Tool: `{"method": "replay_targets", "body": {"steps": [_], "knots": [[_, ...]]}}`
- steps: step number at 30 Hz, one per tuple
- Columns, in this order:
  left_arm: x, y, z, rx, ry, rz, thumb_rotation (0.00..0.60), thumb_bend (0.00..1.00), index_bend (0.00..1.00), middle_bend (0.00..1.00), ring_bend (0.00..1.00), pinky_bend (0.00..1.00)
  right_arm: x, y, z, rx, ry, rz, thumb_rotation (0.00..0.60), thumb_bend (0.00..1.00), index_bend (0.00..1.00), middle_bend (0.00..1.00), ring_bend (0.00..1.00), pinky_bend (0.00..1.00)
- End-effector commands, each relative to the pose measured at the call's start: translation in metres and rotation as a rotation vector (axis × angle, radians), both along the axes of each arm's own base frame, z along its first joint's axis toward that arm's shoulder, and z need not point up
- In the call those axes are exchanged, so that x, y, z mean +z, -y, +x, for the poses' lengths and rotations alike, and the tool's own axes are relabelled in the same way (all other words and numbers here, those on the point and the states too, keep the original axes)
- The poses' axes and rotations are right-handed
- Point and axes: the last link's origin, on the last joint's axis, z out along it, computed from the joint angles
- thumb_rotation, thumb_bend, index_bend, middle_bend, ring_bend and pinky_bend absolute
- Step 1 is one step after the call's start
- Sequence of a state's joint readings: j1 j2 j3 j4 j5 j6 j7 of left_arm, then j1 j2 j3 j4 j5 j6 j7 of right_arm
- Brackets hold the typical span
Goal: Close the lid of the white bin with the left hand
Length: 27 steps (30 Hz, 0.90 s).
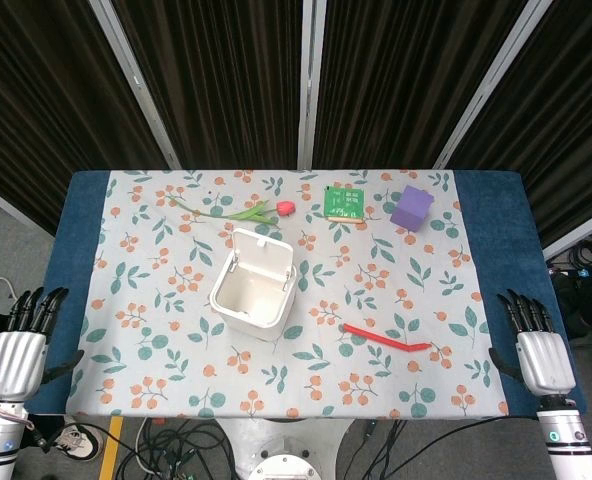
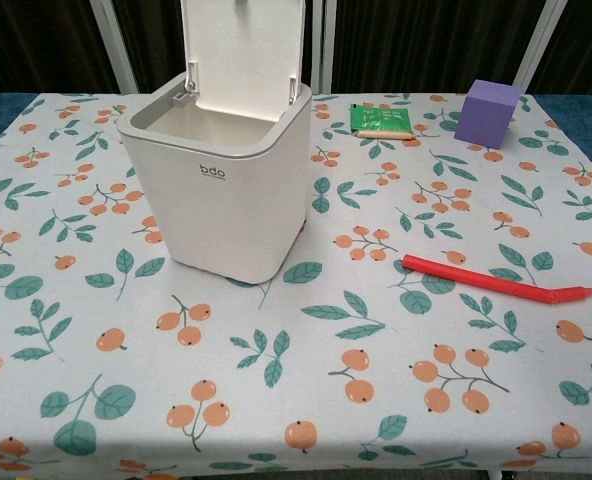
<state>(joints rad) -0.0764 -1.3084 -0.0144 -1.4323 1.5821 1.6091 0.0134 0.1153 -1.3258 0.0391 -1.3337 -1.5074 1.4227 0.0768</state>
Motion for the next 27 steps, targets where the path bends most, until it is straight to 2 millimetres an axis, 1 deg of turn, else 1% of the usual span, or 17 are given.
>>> {"method": "replay_targets", "body": {"steps": [1, 13, 15, 18, 21, 24, 27], "knots": [[-0.001, -0.001, -0.001, 0.007, 0.002, -0.005, 0.600, 0.16, 0.06, 0.10, 0.00, 0.00, 0.000, 0.000, -0.002, -0.007, 0.000, 0.001, 0.600, 0.22, 0.00, 0.00, 0.00, 0.00], [-0.001, -0.009, 0.005, -0.023, 0.017, -0.035, 0.600, 0.17, 0.06, 0.10, 0.00, 0.00, -0.001, 0.002, 0.001, 0.004, 0.009, 0.002, 0.600, 0.22, 0.00, 0.00, 0.00, 0.00], [-0.001, -0.010, 0.006, -0.040, 0.015, -0.038, 0.600, 0.21, 0.06, 0.10, 0.00, 0.00, -0.002, 0.001, 0.001, 0.006, 0.003, 0.007, 0.600, 0.22, 0.00, 0.00, 0.00, 0.00], [0.000, -0.015, 0.010, -0.068, 0.044, -0.045, 0.600, 0.37, 0.06, 0.10, 0.00, 0.00, -0.002, 0.002, -0.001, 0.000, 0.000, 0.008, 0.600, 0.22, 0.00, 0.00, 0.00, 0.00], [0.002, -0.025, 0.017, -0.100, 0.064, -0.059, 0.600, 0.52, 0.06, 0.10, 0.00, 0.00, -0.002, 0.003, -0.001, -0.005, 0.001, 0.010, 0.600, 0.22, 0.00, 0.00, 0.00, 0.00], [0.006, -0.040, 0.031, -0.160, 0.065, -0.085, 0.600, 0.58, 0.06, 0.10, 0.00, 0.00, -0.003, 0.003, -0.002, -0.008, -0.003, 0.014, 0.600, 0.22, 0.00, 0.00, 0.00, 0.00], [0.011, -0.064, 0.056, -0.252, 0.105, -0.117, 0.600, 0.63, 0.06, 0.10, 0.00, 0.00, -0.004, 0.003, -0.002, -0.012, -0.005, 0.019, 0.600, 0.22, 0.00, 0.00, 0.00, 0.00]]}}
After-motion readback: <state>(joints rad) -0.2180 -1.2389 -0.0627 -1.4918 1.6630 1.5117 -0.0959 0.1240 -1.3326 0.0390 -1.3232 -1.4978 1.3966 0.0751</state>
